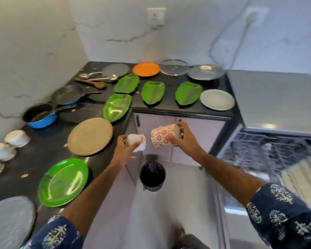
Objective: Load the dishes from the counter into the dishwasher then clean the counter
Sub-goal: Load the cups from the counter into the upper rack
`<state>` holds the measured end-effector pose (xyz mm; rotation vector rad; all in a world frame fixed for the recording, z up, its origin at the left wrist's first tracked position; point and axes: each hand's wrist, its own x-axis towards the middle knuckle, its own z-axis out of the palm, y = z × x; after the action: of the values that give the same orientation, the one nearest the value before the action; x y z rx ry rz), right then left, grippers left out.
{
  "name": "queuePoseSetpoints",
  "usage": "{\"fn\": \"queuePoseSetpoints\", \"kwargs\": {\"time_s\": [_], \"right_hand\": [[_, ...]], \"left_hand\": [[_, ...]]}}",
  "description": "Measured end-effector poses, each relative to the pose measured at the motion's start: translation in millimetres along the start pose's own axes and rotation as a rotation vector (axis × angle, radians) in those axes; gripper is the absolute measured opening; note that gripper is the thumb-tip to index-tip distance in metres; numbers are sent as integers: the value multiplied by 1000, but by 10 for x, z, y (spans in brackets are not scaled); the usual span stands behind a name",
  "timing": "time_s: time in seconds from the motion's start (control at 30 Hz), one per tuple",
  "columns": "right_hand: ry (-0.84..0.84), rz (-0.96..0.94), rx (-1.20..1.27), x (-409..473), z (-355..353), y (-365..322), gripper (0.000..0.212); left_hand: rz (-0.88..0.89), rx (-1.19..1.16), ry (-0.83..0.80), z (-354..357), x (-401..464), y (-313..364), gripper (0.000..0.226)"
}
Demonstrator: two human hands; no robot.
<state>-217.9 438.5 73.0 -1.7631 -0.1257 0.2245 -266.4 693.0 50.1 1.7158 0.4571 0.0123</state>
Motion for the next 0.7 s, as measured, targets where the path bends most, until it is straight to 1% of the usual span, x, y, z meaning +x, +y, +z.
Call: {"fn": "queuePoseSetpoints", "kwargs": {"time_s": [0.13, 0.2, 0.27, 0.4, 0.47, 0.57, 0.7], "right_hand": [[186, 82, -15, -675, -964, 391, 63], [241, 129, -49, -947, -1289, 545, 64], [332, 184, -62, -1258, -1692, 775, 66], [481, 292, -46, -1858, -2408, 1253, 67], [552, 338, -54, -2084, -2753, 1518, 71], [644, 398, -36, -2271, -3185, 1868, 71], [673, 486, -51, -2205, -3611, 2175, 70]], "left_hand": [[39, 58, -227, 1059, -160, 30, 52], [48, 111, -287, 1451, -219, -9, 56], [56, 147, -374, 1974, -319, -61, 58], [86, 242, -524, 2931, -620, -127, 53], [112, 293, -578, 3366, -745, -173, 55], [170, 385, -610, 3916, -854, -211, 60], [248, 464, -661, 4492, -793, -209, 64]]}}
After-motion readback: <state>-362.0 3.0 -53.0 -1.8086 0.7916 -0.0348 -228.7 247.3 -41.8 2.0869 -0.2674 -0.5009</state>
